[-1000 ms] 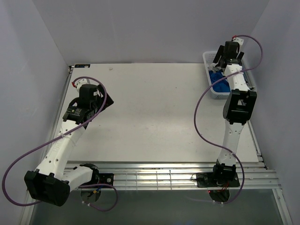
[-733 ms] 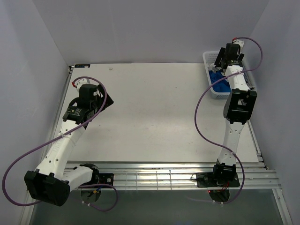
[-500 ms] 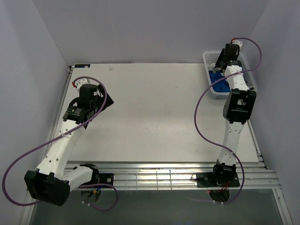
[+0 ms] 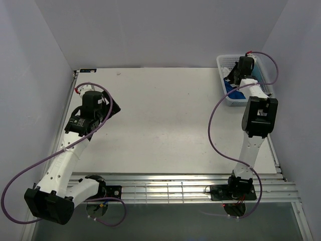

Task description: Fold and stack the tank tops

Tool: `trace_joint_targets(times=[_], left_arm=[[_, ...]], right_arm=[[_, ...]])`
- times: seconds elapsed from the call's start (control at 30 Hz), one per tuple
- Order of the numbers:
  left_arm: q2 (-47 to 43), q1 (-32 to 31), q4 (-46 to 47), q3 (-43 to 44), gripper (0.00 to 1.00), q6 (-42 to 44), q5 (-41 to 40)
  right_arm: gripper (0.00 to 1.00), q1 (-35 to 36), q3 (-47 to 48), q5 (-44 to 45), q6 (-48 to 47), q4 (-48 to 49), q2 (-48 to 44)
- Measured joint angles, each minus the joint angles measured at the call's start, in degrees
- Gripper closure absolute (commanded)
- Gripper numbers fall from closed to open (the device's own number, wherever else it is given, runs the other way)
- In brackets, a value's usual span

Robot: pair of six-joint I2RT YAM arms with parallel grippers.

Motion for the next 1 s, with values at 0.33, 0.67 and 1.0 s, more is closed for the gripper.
trace_joint_targets(times=[0.33, 0.67, 1.0], left_arm=[[-1.68, 0.00, 0.00, 0.02, 0.02, 0.02, 2.10], [-4.15, 0.00, 0.00, 0.02, 0.02, 0.11, 4.04], [-8.74, 0.00, -0.68, 0.09, 0.02, -0.24, 4.66]], right_arm=[[0.92, 6.49, -12.96, 1.75, 3.74, 12.35, -18.73], [0.92, 14.10, 2.82, -5.51, -5.22, 5.44, -25.81], [0.92, 27.34, 17.16, -26.23, -18.67, -10.36, -31.12]])
